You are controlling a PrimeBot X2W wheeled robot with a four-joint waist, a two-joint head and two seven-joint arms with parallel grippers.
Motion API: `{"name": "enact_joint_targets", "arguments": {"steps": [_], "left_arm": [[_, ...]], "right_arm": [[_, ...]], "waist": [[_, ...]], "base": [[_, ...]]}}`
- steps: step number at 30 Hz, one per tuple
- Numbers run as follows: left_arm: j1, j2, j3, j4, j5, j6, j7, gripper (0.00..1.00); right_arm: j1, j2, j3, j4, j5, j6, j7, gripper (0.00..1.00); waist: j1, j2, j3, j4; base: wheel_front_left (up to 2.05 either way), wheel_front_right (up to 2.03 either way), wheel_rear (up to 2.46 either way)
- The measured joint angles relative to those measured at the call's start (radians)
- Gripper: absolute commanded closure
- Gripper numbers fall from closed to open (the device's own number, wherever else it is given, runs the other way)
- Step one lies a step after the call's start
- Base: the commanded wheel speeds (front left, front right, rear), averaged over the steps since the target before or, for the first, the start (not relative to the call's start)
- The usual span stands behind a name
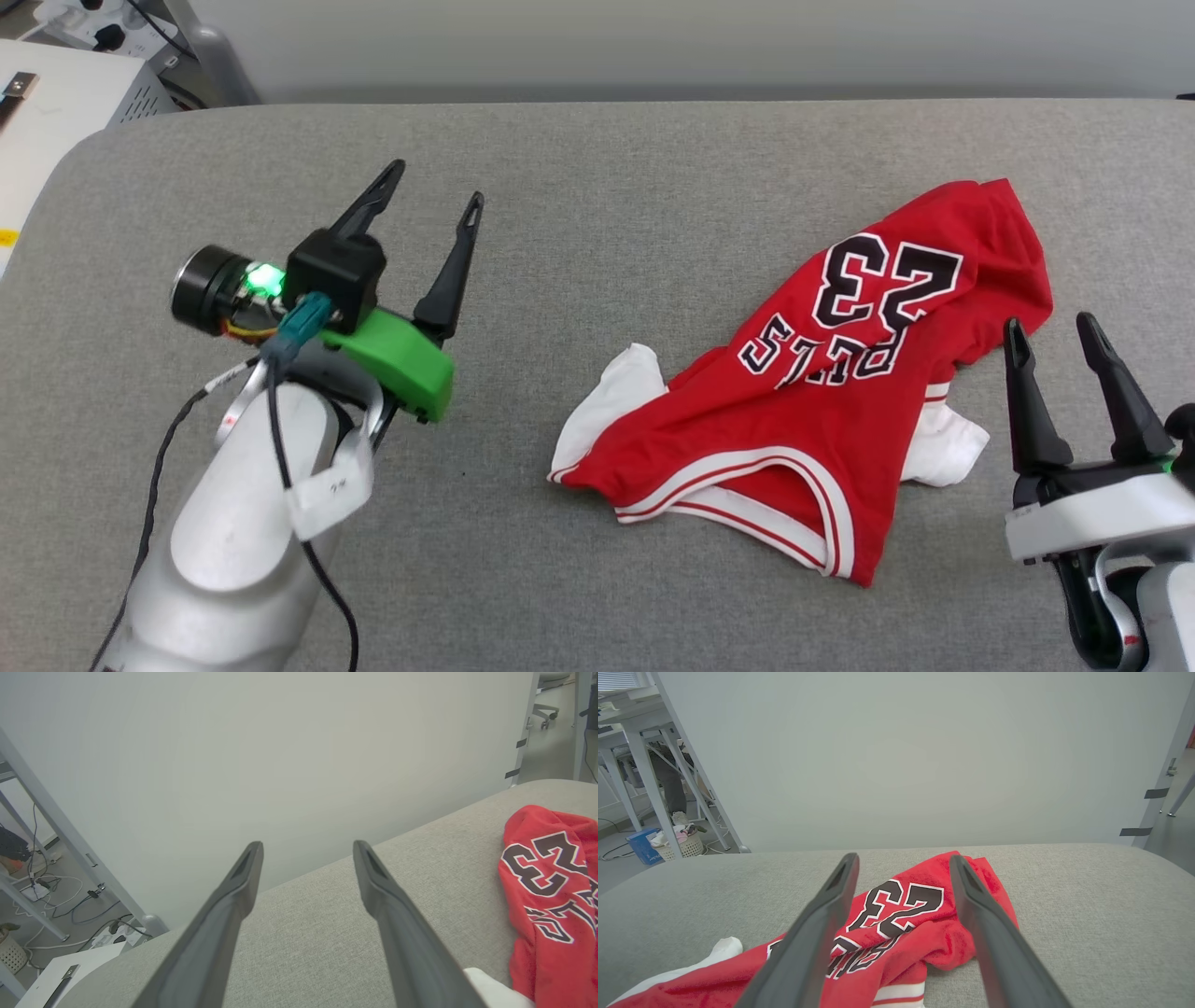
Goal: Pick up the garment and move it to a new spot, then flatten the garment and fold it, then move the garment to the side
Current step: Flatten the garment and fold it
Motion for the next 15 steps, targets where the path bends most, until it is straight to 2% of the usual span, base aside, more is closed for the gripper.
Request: {"name": "enact_joint_targets", "arguments": {"steps": [5, 7, 11, 15], "left_arm": [[-0.156, 0.091, -0.232, 0.047, -0.193, 0.000, 0.221, 0.00], [-0.214, 0.122, -0.335, 0.057, -0.281, 0.000, 0.343, 0.00], [-0.308, 0.153, -0.509, 0.054, -0.463, 0.000, 0.542, 0.00], [-0.384, 0.170, -0.666, 0.040, -0.586, 0.000, 0.685, 0.00]], "right_arm": [[0.063, 0.032, -0.008, -0.040, -0.003, 0.000, 0.022, 0.00], [0.077, 0.035, -0.009, -0.042, -0.003, 0.000, 0.026, 0.00], [0.081, 0.035, -0.004, -0.043, -0.026, 0.000, 0.030, 0.00], [0.080, 0.037, 0.012, -0.041, -0.030, 0.000, 0.031, 0.00]], "waist": [[0.0000, 0.0000, 0.000, -0.014], [0.0000, 0.0000, 0.001, -0.020], [0.0000, 0.0000, 0.007, -0.033], [0.0000, 0.0000, 0.017, -0.046]], "base": [[0.00, 0.00, 0.00], [0.00, 0.00, 0.00], [0.00, 0.00, 0.00], [0.00, 0.00, 0.00]]}}
